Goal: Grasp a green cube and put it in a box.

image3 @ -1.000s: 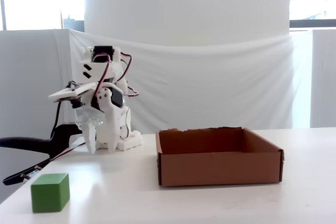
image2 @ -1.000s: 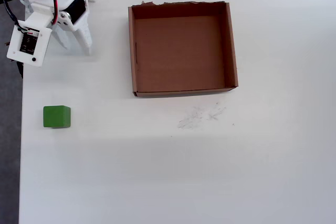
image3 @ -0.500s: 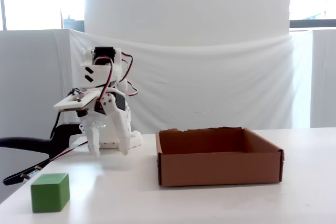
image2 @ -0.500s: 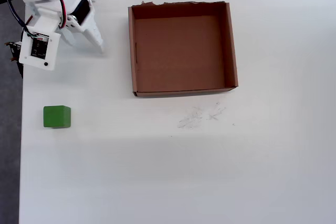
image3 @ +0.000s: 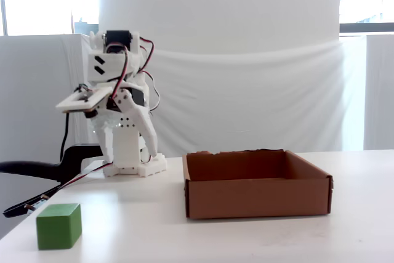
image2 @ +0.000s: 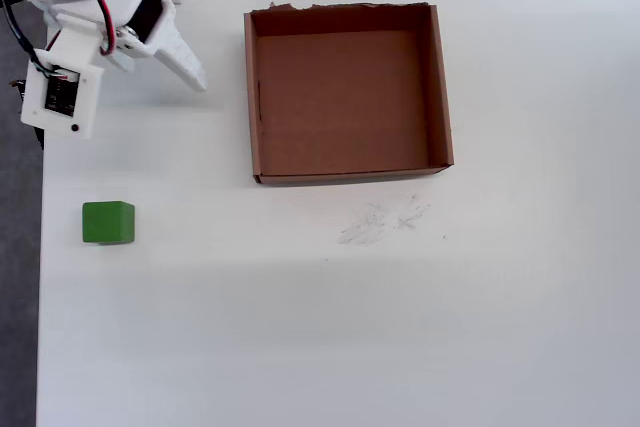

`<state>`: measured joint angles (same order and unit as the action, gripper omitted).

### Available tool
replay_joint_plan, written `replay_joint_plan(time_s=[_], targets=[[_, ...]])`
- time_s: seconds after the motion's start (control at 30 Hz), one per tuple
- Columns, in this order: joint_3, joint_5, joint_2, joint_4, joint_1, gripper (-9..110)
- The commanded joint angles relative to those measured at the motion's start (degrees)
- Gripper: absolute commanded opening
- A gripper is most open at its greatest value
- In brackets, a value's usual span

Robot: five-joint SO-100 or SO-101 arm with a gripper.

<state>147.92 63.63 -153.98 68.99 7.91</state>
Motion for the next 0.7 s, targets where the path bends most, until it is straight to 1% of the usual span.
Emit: replay_joint_plan(time_s=[0.0, 0.17, 0.57, 0.67], targets=[[-14.6, 4.8, 13.2, 2.4, -2.5, 40], [-29.0, 10.4, 26.7, 3.3, -5.3, 41], [-47.9, 21.4, 52.7, -6.2, -9.1, 38], [-53.6, 24.3, 59.2, -6.6, -9.9, 37]])
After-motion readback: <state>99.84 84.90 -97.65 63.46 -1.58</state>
